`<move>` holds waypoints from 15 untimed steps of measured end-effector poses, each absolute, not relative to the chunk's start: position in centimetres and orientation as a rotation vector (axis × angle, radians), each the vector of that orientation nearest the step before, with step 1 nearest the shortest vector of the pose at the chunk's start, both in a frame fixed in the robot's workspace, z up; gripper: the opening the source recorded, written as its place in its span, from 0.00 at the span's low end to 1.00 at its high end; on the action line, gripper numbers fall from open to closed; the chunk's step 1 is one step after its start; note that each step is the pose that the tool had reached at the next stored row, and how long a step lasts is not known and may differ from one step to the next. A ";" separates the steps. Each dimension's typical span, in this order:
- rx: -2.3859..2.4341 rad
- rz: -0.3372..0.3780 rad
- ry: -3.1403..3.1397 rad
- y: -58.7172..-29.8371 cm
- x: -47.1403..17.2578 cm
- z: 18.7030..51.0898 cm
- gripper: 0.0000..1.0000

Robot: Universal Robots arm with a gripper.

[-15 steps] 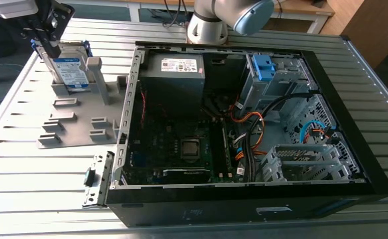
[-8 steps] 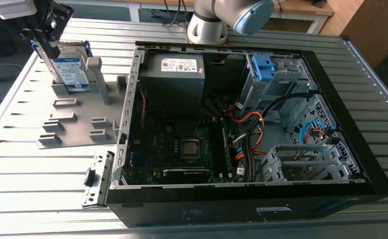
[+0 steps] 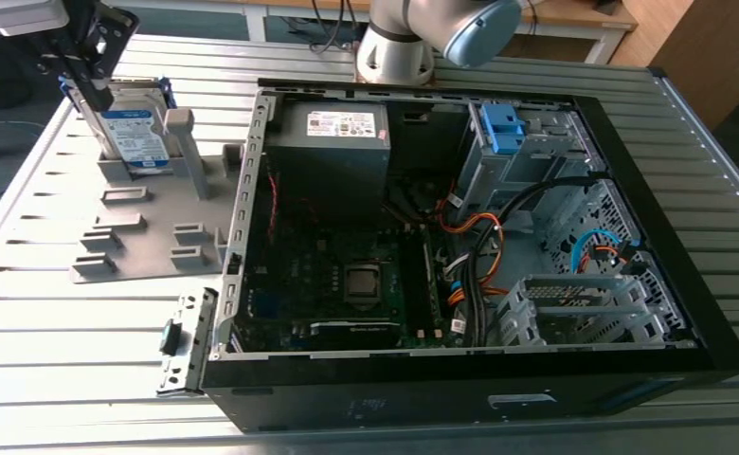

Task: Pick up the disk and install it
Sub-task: 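Reach for the disk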

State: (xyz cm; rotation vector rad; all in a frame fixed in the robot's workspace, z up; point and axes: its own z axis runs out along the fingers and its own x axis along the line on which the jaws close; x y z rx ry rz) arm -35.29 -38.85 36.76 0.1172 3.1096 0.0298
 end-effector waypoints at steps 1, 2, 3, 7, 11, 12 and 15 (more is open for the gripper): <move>0.117 0.028 3.110 -38.7 -35.3 36.7 0.11; 0.117 0.028 3.110 -38.6 -35.4 36.7 0.11; 0.117 0.027 3.110 -38.5 -35.4 36.7 0.11; 0.117 0.005 3.109 -37.8 -35.7 36.6 0.11; 0.112 -0.017 3.109 -36.9 -35.9 36.4 0.11; 0.107 -0.017 3.109 -36.8 -36.0 36.4 0.11; 0.079 -0.016 3.109 -36.6 -36.1 36.2 0.11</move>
